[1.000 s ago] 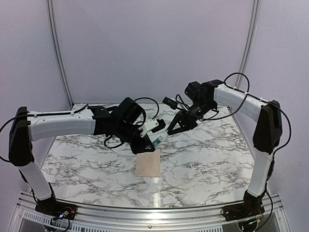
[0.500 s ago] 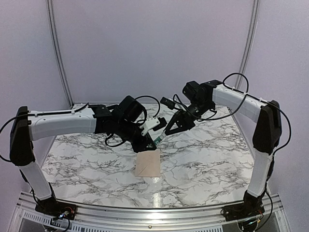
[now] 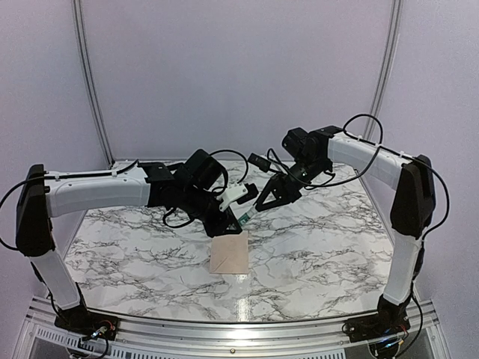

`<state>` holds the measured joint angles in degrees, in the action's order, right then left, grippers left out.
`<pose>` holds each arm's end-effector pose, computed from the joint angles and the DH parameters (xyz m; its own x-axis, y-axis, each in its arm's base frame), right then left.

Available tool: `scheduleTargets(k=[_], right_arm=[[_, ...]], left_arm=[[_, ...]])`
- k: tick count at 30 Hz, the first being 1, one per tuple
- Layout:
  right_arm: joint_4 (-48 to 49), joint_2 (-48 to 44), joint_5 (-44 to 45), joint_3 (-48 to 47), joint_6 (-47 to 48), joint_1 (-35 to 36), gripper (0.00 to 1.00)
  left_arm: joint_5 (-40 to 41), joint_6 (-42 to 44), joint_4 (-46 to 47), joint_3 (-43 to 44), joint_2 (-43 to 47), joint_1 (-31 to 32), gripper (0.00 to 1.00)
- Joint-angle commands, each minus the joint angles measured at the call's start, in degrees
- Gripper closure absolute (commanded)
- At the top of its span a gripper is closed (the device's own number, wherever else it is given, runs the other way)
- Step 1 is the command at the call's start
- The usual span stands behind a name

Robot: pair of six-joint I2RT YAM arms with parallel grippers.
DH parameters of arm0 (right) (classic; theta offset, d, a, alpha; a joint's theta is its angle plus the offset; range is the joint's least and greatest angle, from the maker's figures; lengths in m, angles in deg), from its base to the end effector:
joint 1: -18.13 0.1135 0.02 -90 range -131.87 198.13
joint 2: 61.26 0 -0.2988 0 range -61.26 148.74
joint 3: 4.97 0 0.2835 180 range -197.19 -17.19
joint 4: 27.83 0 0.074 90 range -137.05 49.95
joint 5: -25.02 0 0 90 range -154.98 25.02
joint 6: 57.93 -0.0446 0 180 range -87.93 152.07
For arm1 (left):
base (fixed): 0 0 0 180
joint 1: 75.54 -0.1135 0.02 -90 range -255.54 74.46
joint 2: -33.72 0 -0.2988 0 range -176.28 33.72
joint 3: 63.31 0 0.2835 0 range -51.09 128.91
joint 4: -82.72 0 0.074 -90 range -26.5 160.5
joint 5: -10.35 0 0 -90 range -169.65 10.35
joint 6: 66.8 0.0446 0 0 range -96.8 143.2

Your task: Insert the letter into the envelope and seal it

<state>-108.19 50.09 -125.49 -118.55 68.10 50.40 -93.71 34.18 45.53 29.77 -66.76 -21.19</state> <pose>0.3444 0.2634 0.3089 -0.4255 -0.6112 -0.6674 -0.8217 -0.0480 0.5679 0.2471 -0.3630 0.2885 -0.2323 0.6409 -0.7316 0.9507 0.3084 -0.0318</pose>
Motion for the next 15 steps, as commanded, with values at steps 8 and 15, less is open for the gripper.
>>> scheduleTargets(k=[8,15], right_arm=[[0.45,1.57,-1.17,1.21,-0.34,0.53,0.92],[2.77,1.44,-1.88,1.14,-2.09,0.69,0.93]], left_arm=[[-1.37,0.38,-0.02,2.27,-1.07,0.23,0.94],[-2.44,-0.33,0.55,2.66,-1.29,0.23,0.95]])
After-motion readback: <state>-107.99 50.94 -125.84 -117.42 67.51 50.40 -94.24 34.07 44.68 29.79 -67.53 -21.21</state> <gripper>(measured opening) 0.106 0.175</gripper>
